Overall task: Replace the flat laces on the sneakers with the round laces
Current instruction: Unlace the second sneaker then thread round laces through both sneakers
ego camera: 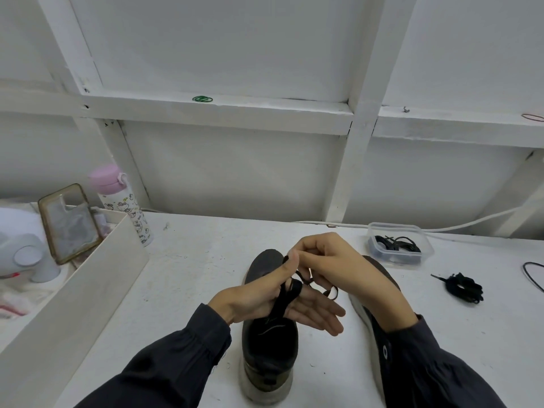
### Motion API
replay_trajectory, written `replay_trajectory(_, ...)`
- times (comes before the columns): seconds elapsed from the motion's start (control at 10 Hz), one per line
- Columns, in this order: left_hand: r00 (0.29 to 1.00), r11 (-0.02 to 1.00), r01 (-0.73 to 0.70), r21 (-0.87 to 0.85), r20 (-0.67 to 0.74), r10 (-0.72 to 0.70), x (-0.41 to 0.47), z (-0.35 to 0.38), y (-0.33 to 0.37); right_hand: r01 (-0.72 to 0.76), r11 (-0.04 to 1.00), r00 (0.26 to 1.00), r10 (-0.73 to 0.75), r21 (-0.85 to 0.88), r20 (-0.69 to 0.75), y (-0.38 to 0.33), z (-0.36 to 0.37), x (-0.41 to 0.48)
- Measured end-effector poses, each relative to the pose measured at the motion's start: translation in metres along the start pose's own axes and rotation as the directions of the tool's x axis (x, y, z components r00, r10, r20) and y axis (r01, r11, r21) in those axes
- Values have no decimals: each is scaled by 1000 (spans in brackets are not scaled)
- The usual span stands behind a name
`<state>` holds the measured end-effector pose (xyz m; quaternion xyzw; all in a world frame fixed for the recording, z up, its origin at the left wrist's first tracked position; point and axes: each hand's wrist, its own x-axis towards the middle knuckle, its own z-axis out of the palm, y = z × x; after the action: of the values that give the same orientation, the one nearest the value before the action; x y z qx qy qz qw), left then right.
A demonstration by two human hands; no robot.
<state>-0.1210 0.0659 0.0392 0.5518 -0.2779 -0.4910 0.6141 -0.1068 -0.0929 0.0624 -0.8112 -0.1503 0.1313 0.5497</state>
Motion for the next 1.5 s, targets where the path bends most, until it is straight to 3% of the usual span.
replay_trajectory(0.1,1000,1000,1,-31,3,-1,0,4,-1,-4,1000,1000,4,23,-10,-2,3,0)
replay_trajectory(0.3,950,963,-125,-240,-309,46,-6,0,1,-27,999,999,26,25,44,-19,4,-37)
replay_trajectory(0.5,891,957,-272,-96,-402,213,-6,-18,11,-82,996,967,74,25,244,1,30,-51)
replay_trajectory(0.6,916,943,-304,-138,-313,249,-7,-9,18,-153,987,957,139,38,256,8,34,-41)
replay_trajectory(0.8,984,984,-164,-67,-82,158,-5,4,11,-227,974,944,221,-3,246,2,6,-5)
replay_trajectory(0.9,989,992,-128,21,-65,129,-2,6,5,-195,979,959,204,-66,197,-10,-11,2)
replay_trajectory(1.1,971,981,-190,-22,-153,185,-4,-3,-2,-74,986,993,87,-147,83,-34,-15,-19)
replay_trajectory(1.2,947,971,-226,-72,-251,202,-9,-6,0,12,998,997,-7,-61,79,-34,-10,-39)
replay_trajectory(1.3,923,957,-289,-37,-277,268,-14,-6,8,7,999,995,-12,42,98,-19,16,-49)
replay_trajectory(1.4,921,950,-310,22,-239,306,-14,-4,15,-98,991,975,78,89,209,4,42,-50)
replay_trajectory(1.5,948,956,-290,43,-127,293,-14,5,19,-232,972,937,217,22,272,11,53,-38)
